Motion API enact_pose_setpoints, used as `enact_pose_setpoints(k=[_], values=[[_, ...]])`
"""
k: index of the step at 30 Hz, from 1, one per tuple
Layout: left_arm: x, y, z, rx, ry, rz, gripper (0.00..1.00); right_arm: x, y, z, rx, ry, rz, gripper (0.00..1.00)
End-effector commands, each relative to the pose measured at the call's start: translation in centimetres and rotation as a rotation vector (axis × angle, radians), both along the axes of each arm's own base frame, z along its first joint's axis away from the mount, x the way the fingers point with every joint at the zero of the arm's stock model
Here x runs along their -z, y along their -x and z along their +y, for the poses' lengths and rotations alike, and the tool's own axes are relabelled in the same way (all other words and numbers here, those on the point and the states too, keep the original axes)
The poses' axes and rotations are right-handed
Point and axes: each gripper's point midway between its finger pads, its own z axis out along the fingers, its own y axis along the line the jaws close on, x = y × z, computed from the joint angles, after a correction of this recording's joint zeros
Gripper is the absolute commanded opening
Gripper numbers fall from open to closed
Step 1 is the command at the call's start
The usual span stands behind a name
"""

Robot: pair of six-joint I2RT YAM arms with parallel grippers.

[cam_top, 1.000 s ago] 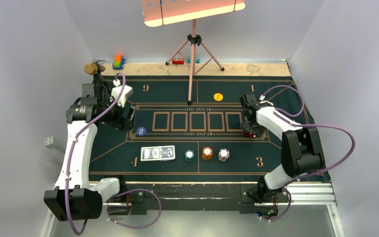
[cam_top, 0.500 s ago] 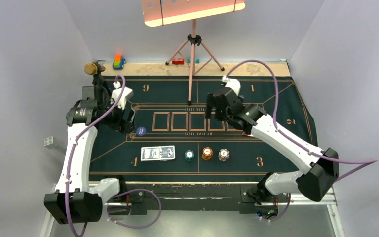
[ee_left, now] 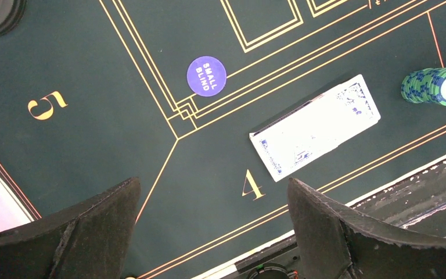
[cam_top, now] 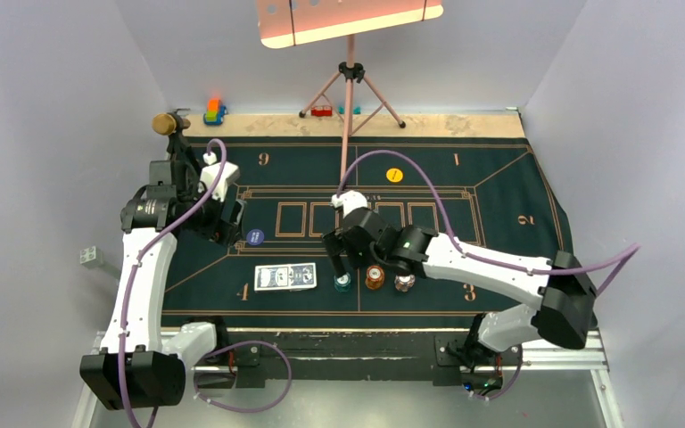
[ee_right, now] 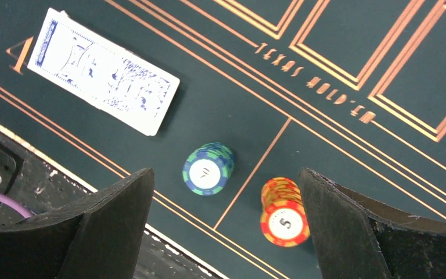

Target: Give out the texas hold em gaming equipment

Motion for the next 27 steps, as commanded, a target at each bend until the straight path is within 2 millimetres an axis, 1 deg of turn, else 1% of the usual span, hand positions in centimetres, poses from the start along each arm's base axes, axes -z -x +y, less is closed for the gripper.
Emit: enact_pose_setpoints(k=[1,3,5,9,14,17,22,25,27], values=[[-0.3,-0.4,0.5,-0.037,-0.011,-0.028,1.00,0.6,1.3,3.2,-0.111,-0.015,-0.015,0.98],[-0.3,-0.4,0.7,-0.043,-0.017,-0.026,1.00,1.8,1.7,3.8,-0.131,0.017,-0.002,0.95],[-0.1,-0.5,0.8,-0.043,-0.024,-0.023,1.00,2.9,2.0,4.2,-0.145,0.046,0.010,0.90],[0.1,-0.6,1.0,-0.046,-0.036,-0.024,1.00,4.3,2.3,4.6,-0.155,0.079,0.022,0.84],[0.3,-0.6,1.1,-0.038,-0.045,-0.025,1.00,6.0,2.5,4.2,-0.156,0.118,0.036,0.79],[0.3,-0.7,1.1,-0.037,-0.046,-0.027,1.00,6.7,2.6,4.0,-0.148,0.124,0.043,0.76],[0.2,-0.9,1.2,-0.040,-0.052,-0.033,1.00,7.8,2.6,3.5,-0.130,0.142,0.051,0.66],[0.3,-1.2,1.6,-0.052,-0.070,-0.039,1.00,8.5,2.6,3.0,-0.121,0.164,0.051,0.64],[0.2,-1.4,1.7,-0.051,-0.072,-0.043,1.00,8.6,2.5,2.7,-0.113,0.169,0.046,0.63]])
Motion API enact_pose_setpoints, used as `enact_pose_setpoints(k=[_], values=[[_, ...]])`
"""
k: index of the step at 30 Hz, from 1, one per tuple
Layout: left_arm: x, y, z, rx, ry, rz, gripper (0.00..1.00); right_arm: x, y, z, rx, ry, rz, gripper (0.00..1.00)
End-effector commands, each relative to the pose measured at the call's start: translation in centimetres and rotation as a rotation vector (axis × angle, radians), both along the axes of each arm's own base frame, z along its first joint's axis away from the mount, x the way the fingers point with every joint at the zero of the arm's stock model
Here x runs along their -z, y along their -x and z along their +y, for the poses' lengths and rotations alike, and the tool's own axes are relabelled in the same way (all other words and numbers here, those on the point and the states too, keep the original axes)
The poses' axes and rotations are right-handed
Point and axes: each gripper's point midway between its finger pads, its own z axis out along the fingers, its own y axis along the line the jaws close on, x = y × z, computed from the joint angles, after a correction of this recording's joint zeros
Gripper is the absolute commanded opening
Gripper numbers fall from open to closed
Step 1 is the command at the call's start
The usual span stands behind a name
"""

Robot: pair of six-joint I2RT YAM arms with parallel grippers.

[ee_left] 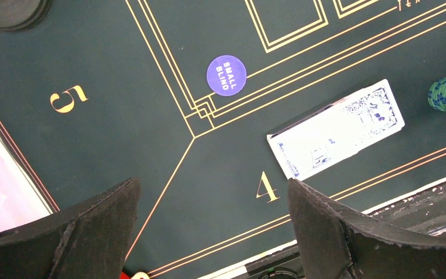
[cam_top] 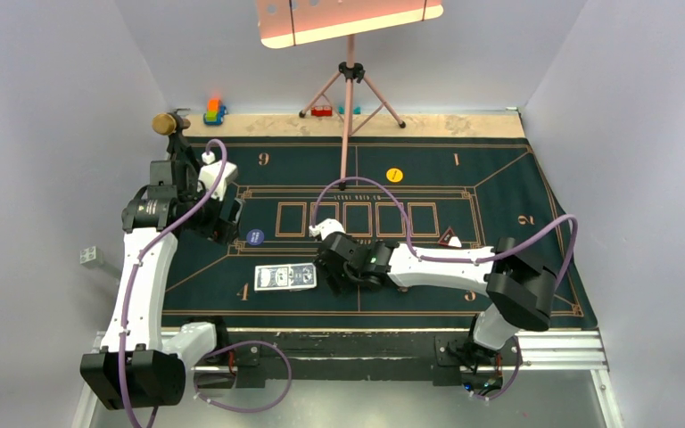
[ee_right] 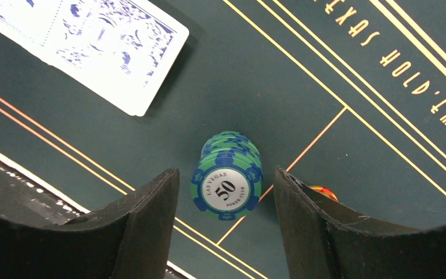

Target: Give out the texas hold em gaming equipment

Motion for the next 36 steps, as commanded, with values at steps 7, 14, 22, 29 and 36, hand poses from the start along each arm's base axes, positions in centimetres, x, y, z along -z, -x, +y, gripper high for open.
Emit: enact_pose_setpoints(k=[7,14,22,29,36], values=[[-0.1,-1.0,0.4,-0.007,-0.016,-0.033,1.00,0.8,-0.6,-0.4,0.041,0.010,-0.036,0.57],[0.0,-0.8,0.6,-0.006,-0.025,-0.036,1.00,0.7,-0.7,-0.3,0.047,0.005,-0.040,0.48],[-0.2,-0.7,0.7,-0.003,-0.034,-0.050,1.00,1.0,-0.6,-0.4,0.052,0.012,-0.031,0.35],[-0.3,-0.6,0.7,0.000,-0.038,-0.057,1.00,0.9,-0.4,-0.1,0.047,0.003,-0.021,0.15],[-0.6,-0.9,0.7,0.012,-0.040,-0.079,1.00,-0.8,-0.7,0.4,0.038,-0.014,-0.034,0.00]])
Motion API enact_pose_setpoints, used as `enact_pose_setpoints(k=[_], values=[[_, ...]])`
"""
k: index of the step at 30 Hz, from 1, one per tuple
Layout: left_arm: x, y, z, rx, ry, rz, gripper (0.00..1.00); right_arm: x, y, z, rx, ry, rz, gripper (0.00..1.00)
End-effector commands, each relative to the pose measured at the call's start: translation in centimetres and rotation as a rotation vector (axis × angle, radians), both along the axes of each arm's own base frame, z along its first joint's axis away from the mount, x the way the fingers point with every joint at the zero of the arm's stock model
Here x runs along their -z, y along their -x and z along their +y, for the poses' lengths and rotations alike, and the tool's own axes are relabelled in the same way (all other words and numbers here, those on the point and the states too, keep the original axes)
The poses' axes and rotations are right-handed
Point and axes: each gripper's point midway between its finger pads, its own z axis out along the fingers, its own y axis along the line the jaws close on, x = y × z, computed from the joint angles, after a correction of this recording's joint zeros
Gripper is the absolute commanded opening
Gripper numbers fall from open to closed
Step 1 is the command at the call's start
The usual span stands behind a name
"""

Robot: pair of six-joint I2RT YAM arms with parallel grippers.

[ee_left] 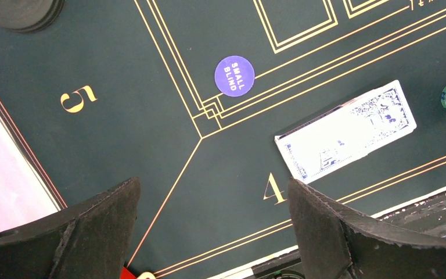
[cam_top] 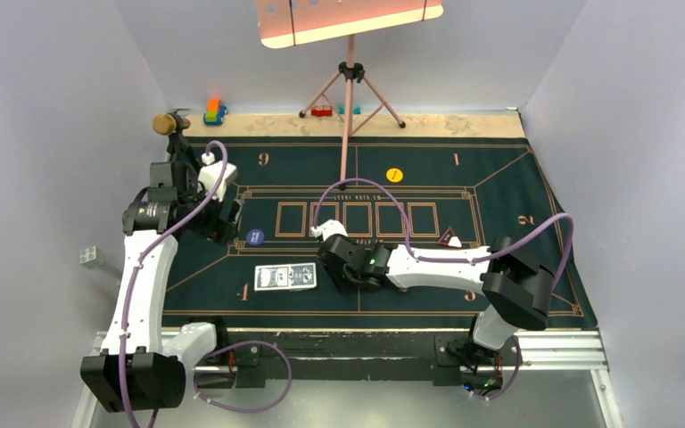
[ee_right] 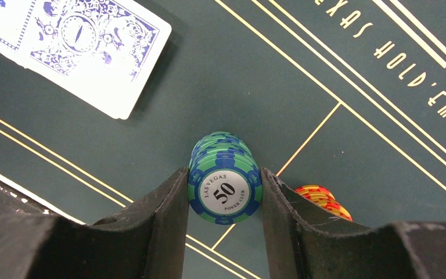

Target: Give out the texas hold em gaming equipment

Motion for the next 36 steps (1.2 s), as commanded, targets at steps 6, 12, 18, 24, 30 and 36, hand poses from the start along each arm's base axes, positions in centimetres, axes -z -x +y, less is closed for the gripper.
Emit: enact_pose_setpoints(k=[6,12,18,24,30,36], values=[[-1.1,-1.3,0.2,0.006,-0.010,-0.072,1.00,-5.6,-1.3,1.9,-0.017,-0.070,-0.075,0.00],[-1.6,-2.3,0.4,-0.013,-0.008,-0.100,1.00,-9.0,-3.6,4.0,-0.034,-0.091,-0.134,0.00],[-3.1,-3.3,-0.3,-0.015,0.061,-0.137,1.00,-9.4,-9.0,9.2,-0.042,-0.114,-0.132,0.00],[-4.5,-3.9,-0.1,-0.044,0.103,-0.197,1.00,-8.2,-13.8,14.3,-0.056,-0.141,-0.121,0.00],[-4.5,-3.9,-0.2,-0.065,0.144,-0.199,1.00,-6.3,-15.9,17.1,-0.064,-0.168,-0.103,0.00],[-3.3,-4.5,0.2,-0.091,0.151,-0.184,1.00,-3.8,-16.4,18.2,-0.066,-0.165,-0.077,0.00]])
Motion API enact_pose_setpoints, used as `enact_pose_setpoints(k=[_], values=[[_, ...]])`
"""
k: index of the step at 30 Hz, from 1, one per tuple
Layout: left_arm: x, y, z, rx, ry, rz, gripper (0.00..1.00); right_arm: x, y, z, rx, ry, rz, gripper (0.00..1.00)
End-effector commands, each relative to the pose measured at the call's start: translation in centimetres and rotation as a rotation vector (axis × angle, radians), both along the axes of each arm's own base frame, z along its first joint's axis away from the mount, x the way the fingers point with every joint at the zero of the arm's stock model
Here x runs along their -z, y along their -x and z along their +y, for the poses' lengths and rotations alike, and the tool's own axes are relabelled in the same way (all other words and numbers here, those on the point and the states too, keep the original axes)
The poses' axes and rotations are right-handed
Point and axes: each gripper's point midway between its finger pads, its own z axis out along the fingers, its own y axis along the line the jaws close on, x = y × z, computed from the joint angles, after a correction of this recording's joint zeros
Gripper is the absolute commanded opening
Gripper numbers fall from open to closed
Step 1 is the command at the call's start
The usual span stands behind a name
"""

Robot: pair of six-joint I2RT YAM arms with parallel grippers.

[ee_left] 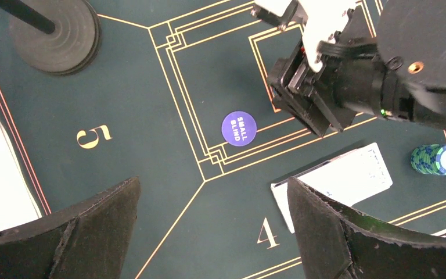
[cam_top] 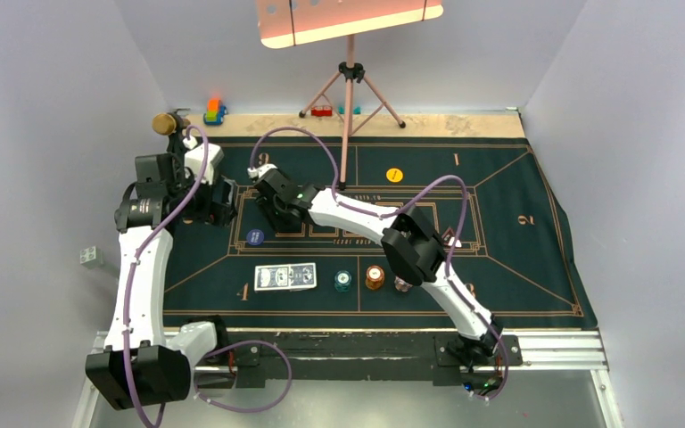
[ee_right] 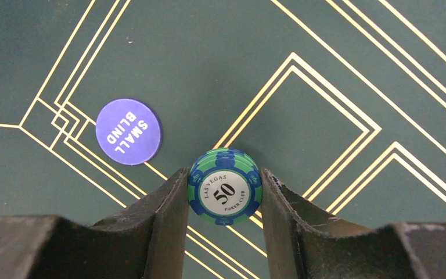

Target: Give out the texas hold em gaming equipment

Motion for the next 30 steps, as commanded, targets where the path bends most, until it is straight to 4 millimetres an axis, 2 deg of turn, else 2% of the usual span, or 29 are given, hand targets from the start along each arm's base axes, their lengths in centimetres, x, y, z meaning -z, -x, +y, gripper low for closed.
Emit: enact_pose_setpoints(k=[1,9,18,19,22,24,30], values=[[-0.5,-1.1,0.0,-0.016,0.027,-0.047,1.00,-2.4,-0.5,1.9,-0.026,-0.075,-0.022,0.00],[0.7,-1.1,0.1,-0.032,0.035,-0.037,1.00,-0.5,-0.5,2.4,-0.028,-0.066,0.006,0.00],[1.5,-0.6,-0.1,-0.037,0.040,-0.062,1.00,1.7,-1.1,1.7,0.002,-0.017,0.013,0.00],[1.6,-0.6,-0.1,-0.035,0.043,-0.062,1.00,1.9,-1.1,1.7,0.001,-0.015,0.022,0.03],[2.1,-0.6,-0.3,-0.024,0.051,-0.056,1.00,2.2,-0.8,1.5,-0.010,-0.017,0.067,0.26],[2.3,-0.7,-0.3,-0.023,0.048,-0.047,1.00,1.7,-0.8,1.4,-0.014,-0.021,0.063,0.40],[2.4,-0.8,-0.3,-0.013,0.048,-0.037,1.00,-1.1,-1.0,0.9,-0.026,-0.056,0.027,0.64]])
